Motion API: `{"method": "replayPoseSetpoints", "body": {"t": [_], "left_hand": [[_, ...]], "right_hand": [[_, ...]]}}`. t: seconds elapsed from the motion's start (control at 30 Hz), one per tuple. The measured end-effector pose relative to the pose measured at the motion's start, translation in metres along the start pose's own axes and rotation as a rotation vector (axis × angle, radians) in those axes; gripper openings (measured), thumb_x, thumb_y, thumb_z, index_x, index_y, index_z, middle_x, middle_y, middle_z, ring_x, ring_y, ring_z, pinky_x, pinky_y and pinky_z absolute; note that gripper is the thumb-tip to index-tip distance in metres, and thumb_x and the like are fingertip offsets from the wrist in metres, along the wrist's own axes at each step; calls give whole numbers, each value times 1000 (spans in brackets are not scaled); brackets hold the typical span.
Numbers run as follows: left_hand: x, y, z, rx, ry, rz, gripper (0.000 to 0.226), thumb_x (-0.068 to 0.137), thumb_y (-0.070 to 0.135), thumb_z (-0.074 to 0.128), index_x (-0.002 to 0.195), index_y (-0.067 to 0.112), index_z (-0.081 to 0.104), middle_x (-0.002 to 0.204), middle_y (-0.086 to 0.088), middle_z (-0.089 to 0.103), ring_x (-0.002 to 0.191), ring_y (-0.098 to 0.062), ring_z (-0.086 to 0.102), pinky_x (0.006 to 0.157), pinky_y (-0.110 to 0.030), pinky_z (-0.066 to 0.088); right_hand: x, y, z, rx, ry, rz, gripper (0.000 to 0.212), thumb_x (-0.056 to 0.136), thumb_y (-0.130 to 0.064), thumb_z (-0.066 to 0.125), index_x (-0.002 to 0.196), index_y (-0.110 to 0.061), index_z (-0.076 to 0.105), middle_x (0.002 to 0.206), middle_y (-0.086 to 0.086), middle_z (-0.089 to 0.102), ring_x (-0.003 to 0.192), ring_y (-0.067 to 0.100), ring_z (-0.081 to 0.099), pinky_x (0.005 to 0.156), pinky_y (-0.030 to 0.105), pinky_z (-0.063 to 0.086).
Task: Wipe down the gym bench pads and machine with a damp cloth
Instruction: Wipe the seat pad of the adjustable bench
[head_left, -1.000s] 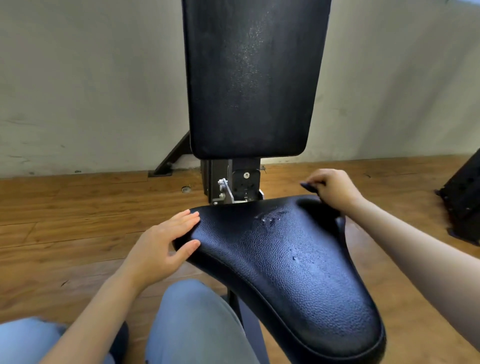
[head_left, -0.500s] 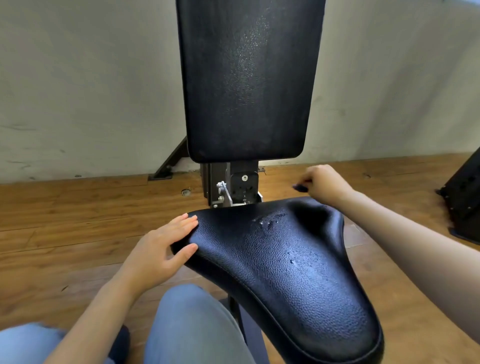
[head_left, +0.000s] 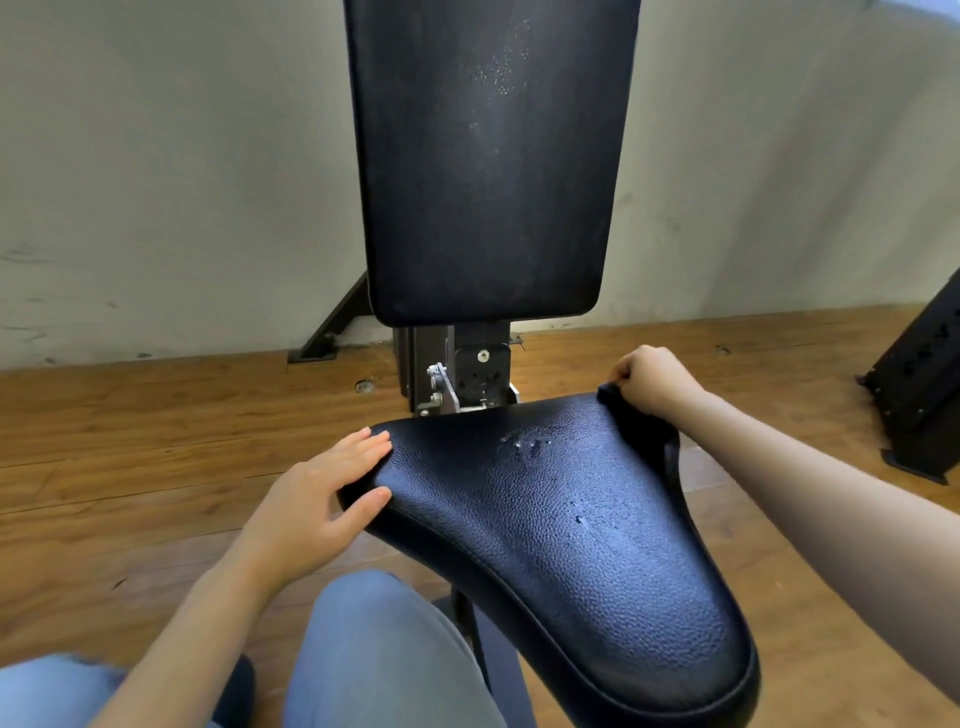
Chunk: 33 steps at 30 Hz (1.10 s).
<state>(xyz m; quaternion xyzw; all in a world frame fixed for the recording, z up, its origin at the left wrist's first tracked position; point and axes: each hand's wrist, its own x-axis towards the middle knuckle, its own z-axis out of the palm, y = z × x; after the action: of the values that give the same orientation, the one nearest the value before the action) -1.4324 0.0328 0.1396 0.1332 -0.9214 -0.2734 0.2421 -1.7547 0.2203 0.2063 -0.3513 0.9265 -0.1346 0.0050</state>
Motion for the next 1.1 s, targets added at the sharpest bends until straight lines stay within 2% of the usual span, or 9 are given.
{"method": "replayPoseSetpoints", "body": {"t": [0.2,0.37,0.57,0.7,0.77,0.83,0.9,1.0,1.1], "left_hand": [[0,1,1,-24,-1,-9,68,77,57,40,135,23,49,131,35,36,132,20,20,104,-4,18],[0,2,0,-23,-2,-5,68,77,58,40,135,24,48,130,36,35,129,24,19,100,3,14],[-1,1,3,-23,11,1,68,78,55,41,135,18,50,135,19,43,130,22,19,101,4,14],[-1,2,4,-56,16,-12,67,77,55,43,135,21,49,135,19,43,131,22,20,101,4,14],[-1,1,4,-60,32,-11,65,78,52,47,134,19,51,134,21,43,130,22,21,101,4,15],[-1,0,4,-62,43,-5,62,79,48,51,133,17,53,132,20,45,129,22,23,101,3,16],[-1,0,5,-70,45,-1,64,78,52,48,132,18,53,132,18,46,129,21,24,102,2,17],[-1,1,5,-72,44,2,66,77,53,45,132,18,53,133,15,47,129,21,25,103,1,18],[-1,2,5,-70,45,-4,68,76,53,45,132,16,53,134,12,48,127,24,24,103,1,17]], "right_hand": [[-26,9,-2,72,41,19,19,84,-4,57,85,-10,75,92,10,71,91,25,61,75,24,44],[-62,20,-20,54,-69,-50,19,85,-2,60,86,-13,75,76,-8,61,68,10,51,65,17,33],[-19,18,2,105,102,-59,21,85,0,57,93,-8,75,101,11,71,100,27,61,82,23,38],[-35,20,7,223,194,-30,23,82,6,57,87,-5,76,96,12,71,94,27,62,72,16,33],[-62,21,0,248,206,-76,19,80,8,61,83,-5,76,90,9,71,84,18,62,67,9,32],[-93,21,-3,282,194,-135,17,79,6,66,80,-7,77,81,1,69,73,-6,56,67,1,33],[-109,23,-3,299,162,-182,17,78,6,67,78,-8,77,74,-8,64,71,-17,53,68,-1,34],[-90,29,-6,244,160,-170,19,78,6,66,79,-10,77,78,-2,70,71,-3,57,67,6,35],[-68,28,0,207,195,-119,21,81,5,61,84,-8,76,91,7,72,89,26,63,79,23,39]]}}
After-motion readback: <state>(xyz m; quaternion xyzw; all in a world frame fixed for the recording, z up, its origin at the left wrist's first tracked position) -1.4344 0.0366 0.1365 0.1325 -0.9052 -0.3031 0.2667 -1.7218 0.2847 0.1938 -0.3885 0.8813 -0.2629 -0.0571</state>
